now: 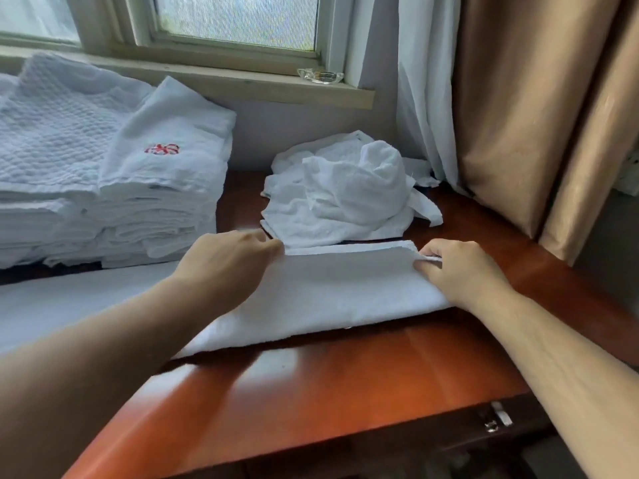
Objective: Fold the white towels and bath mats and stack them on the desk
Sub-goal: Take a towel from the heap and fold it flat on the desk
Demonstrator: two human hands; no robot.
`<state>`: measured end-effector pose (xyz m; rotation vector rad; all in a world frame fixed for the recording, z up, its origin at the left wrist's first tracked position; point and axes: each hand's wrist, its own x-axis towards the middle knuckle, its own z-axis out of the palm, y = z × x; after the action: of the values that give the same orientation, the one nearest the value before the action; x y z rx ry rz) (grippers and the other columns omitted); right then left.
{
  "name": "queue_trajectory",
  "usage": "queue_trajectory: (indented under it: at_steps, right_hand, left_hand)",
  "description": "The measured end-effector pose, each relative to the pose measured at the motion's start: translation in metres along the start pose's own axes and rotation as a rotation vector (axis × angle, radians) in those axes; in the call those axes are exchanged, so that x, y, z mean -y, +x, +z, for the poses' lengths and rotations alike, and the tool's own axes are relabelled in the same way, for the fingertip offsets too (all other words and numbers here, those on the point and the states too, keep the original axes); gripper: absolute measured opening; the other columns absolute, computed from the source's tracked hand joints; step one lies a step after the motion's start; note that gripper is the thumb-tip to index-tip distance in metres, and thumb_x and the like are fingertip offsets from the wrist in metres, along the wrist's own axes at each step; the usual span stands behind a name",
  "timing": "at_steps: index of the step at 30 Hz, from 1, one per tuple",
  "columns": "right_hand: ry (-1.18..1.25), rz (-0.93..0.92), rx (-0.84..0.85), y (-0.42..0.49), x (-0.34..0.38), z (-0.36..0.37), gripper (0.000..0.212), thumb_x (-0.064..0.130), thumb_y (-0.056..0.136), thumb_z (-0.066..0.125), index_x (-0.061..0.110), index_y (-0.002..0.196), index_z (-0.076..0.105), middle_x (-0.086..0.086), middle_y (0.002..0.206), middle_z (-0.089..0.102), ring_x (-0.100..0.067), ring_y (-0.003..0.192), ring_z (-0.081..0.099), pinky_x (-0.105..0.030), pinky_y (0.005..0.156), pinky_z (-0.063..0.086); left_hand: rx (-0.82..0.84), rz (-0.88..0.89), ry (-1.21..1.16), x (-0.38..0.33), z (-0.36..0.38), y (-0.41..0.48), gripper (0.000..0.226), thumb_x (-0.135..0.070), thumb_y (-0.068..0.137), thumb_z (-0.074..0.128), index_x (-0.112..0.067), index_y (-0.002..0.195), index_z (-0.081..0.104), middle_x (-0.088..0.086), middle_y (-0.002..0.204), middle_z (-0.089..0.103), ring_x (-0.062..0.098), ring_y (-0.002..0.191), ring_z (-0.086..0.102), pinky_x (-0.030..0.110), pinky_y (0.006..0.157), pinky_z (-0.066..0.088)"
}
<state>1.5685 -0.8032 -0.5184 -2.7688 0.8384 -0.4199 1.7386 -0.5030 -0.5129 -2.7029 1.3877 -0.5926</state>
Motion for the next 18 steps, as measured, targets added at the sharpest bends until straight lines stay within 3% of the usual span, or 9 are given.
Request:
queue_trajectory:
  at_steps: [2,4,6,8,10,13,18]
  right_hand:
    - [-0.039,0.029,-0.011,0.003,0.0,0.006,0.018,0.042,0.092,0.064,0.032,0.108,0.066,0.003,0.103,0.069,-0.023,0.092,0.059,-0.033,0.071,0.042]
    - [-0.138,0.015,-0.094,0.0,0.003,0.013,0.038,0.042,0.089,0.068,0.028,0.124,0.06,0.0,0.117,0.063,-0.027,0.108,0.056,-0.041,0.089,0.043]
    - [-0.209,-0.049,-0.227,-0.006,0.014,0.017,0.054,0.039,0.082,0.077,0.022,0.13,0.059,-0.007,0.123,0.059,-0.034,0.113,0.054,-0.05,0.095,0.041]
    - [-0.203,-0.171,-0.317,-0.014,0.036,0.022,0.051,0.033,0.077,0.082,0.017,0.122,0.065,-0.01,0.117,0.062,-0.037,0.108,0.055,-0.052,0.091,0.041]
    - [-0.109,-0.322,-0.349,-0.024,0.07,0.031,0.036,0.03,0.078,0.082,0.015,0.109,0.07,-0.008,0.108,0.064,-0.036,0.103,0.057,-0.047,0.087,0.041]
    - [0.101,-0.515,-0.201,-0.04,0.139,0.047,0.028,0.036,0.084,0.068,0.017,0.103,0.071,-0.004,0.102,0.064,-0.031,0.1,0.056,-0.042,0.088,0.043]
    - [0.28,-0.848,0.016,-0.069,0.254,0.08,0.039,0.038,0.087,0.066,0.016,0.118,0.067,-0.003,0.113,0.063,-0.029,0.112,0.053,-0.048,0.095,0.044]
  left_hand:
    - [0.028,0.043,-0.012,0.008,0.014,0.006,0.02,-0.03,0.106,0.039,-0.034,0.12,0.052,-0.009,0.09,0.047,0.02,0.077,0.054,0.03,0.051,0.032]
    - [0.039,0.05,-0.064,0.012,0.025,0.006,0.028,-0.041,0.104,0.038,-0.036,0.129,0.048,-0.01,0.103,0.056,0.019,0.092,0.06,0.031,0.057,0.039]
    - [0.026,0.011,-0.131,0.016,0.029,0.002,0.038,-0.043,0.099,0.044,-0.036,0.136,0.042,-0.009,0.111,0.057,0.02,0.1,0.06,0.032,0.059,0.042]
    - [0.03,-0.052,-0.188,0.023,0.027,-0.009,0.047,-0.043,0.095,0.051,-0.036,0.139,0.038,-0.009,0.117,0.056,0.02,0.103,0.059,0.034,0.064,0.044]
    - [0.045,-0.12,-0.213,0.033,0.018,-0.029,0.056,-0.043,0.092,0.056,-0.035,0.144,0.035,-0.007,0.128,0.055,0.022,0.114,0.056,0.039,0.077,0.05]
    - [-0.005,-0.225,-0.264,0.049,-0.001,-0.08,0.069,-0.042,0.087,0.061,-0.029,0.149,0.033,-0.002,0.136,0.054,0.025,0.126,0.048,0.045,0.095,0.045]
    - [-0.06,-0.443,-0.314,0.08,-0.017,-0.193,0.065,-0.05,0.087,0.058,-0.025,0.145,0.043,-0.004,0.126,0.058,0.023,0.119,0.051,0.044,0.095,0.044]
